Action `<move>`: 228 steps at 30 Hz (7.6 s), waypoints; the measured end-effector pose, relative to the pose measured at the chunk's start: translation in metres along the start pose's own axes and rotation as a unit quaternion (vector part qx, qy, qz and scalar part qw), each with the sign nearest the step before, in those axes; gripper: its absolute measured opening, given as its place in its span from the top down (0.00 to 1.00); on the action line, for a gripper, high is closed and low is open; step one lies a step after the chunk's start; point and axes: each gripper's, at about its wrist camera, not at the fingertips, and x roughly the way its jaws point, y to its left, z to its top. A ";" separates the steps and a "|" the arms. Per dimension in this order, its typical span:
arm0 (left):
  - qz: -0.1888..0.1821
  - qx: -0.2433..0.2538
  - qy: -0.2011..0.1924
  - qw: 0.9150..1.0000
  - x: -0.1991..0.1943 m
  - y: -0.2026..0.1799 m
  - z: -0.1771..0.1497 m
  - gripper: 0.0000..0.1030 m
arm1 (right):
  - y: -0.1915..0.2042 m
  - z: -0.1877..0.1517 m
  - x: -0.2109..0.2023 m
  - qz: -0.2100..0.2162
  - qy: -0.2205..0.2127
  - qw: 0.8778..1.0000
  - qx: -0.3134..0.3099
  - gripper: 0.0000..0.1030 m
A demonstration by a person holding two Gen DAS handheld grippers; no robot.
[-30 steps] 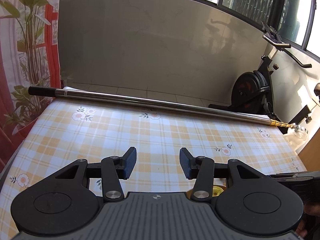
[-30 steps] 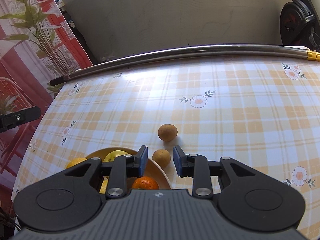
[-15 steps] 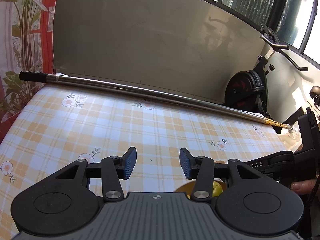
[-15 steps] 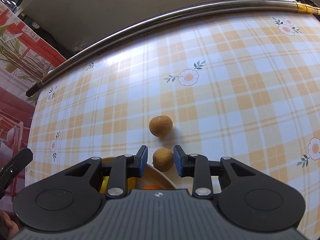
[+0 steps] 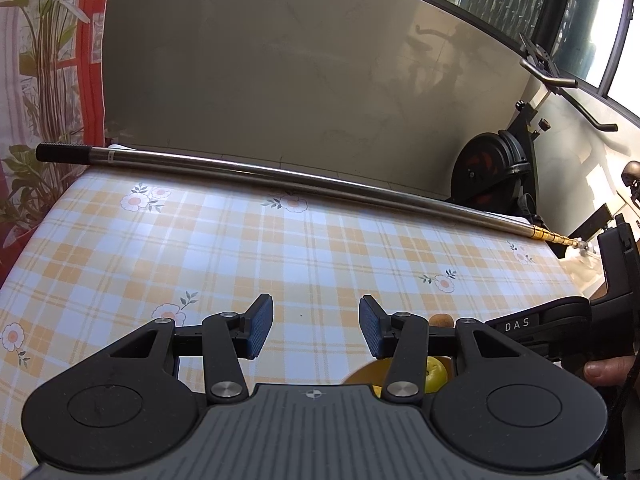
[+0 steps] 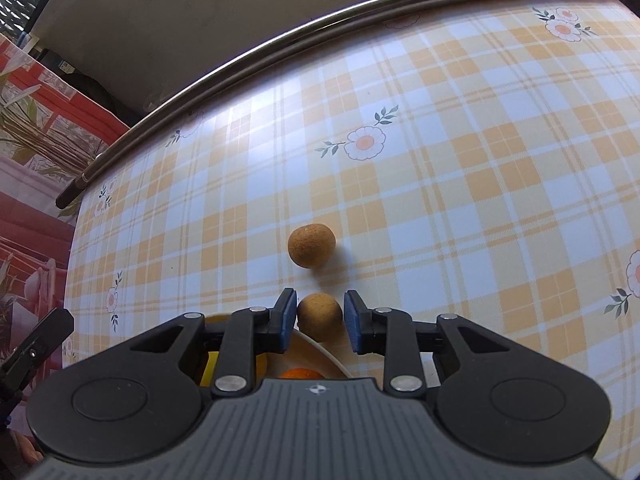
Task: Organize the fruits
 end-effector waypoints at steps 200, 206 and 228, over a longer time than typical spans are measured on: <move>-0.004 0.074 -0.107 0.992 -0.142 -0.064 0.011 0.09 | 0.031 -0.102 -0.195 0.003 -0.294 0.934 -0.201 0.14; 0.004 0.079 -0.138 0.987 -0.165 -0.073 0.017 0.06 | 0.026 -0.102 -0.229 -0.006 -0.319 0.929 -0.187 0.10; 0.024 0.134 -0.231 0.963 -0.246 -0.123 0.022 0.00 | 0.080 -0.137 -0.285 0.015 -0.378 0.899 -0.221 0.00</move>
